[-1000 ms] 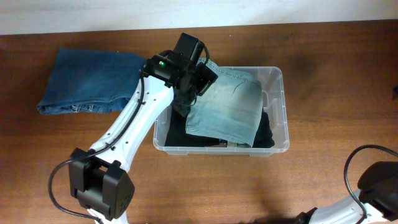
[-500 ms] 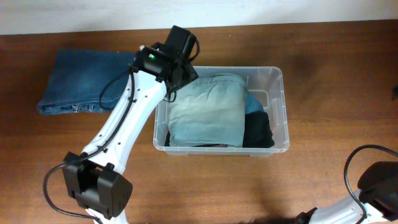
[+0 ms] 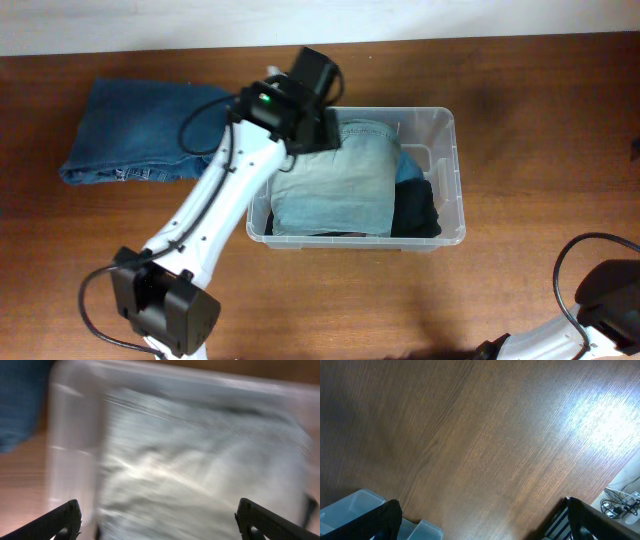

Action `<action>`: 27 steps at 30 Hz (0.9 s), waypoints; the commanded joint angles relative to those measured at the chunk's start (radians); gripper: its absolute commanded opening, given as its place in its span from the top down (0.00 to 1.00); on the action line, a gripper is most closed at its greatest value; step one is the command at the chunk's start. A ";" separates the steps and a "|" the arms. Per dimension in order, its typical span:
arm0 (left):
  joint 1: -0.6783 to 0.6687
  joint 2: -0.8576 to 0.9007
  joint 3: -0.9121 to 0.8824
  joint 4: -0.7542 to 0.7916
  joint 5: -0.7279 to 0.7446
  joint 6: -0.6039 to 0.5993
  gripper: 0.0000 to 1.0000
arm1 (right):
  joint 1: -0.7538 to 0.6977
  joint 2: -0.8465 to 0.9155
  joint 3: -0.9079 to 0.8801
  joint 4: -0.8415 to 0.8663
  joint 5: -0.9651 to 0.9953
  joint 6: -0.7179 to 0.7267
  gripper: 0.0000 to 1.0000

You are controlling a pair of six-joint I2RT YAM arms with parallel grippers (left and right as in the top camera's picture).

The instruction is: Pack container

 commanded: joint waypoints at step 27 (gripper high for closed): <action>-0.156 0.298 0.122 -0.039 0.203 0.140 0.79 | -0.003 -0.022 -0.001 -0.005 0.002 -0.003 0.02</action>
